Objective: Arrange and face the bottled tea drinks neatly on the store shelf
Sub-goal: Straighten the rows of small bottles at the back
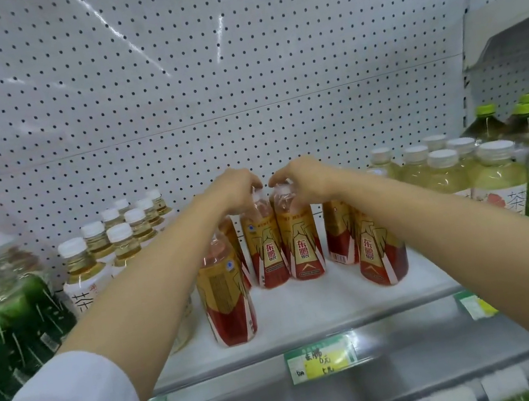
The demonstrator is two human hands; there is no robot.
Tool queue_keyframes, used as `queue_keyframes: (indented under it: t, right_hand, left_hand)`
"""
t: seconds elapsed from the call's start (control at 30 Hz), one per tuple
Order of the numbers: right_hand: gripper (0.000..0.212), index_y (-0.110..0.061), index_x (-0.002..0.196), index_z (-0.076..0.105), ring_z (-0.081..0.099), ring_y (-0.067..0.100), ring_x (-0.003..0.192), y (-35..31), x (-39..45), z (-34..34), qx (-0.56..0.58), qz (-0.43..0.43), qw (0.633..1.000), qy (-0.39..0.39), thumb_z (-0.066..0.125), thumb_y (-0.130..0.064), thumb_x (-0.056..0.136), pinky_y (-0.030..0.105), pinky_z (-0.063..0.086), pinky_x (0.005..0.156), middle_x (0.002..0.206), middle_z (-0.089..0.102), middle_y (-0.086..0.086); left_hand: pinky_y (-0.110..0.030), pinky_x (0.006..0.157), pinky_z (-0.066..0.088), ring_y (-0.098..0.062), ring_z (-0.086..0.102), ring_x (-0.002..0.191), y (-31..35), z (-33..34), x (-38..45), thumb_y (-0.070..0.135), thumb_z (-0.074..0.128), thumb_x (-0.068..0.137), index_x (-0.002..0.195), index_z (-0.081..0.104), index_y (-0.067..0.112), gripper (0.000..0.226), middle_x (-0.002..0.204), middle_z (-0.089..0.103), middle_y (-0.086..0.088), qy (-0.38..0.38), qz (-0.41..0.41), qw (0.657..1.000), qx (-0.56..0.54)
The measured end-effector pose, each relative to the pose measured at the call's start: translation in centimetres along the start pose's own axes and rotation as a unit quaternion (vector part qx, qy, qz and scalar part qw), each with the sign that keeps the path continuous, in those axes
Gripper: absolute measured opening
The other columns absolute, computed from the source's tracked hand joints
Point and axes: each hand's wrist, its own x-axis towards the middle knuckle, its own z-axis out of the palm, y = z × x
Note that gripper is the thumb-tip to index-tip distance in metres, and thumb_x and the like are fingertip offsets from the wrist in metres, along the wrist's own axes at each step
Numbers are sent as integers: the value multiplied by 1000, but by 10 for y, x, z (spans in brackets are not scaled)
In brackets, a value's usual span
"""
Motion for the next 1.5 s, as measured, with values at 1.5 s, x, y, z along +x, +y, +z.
queue_keyframes:
  t: [1.5]
  right_hand:
    - [91,-19,138,42,58,22,116,63,-143,112,329,258,866,274,92,-26,62,44,51,98,130,59,3]
  left_hand:
    - [-39,82,56,-23,64,94,11,157,-160,50,86,65,130,48,21,80,117,68,0,207,-298,855,-371]
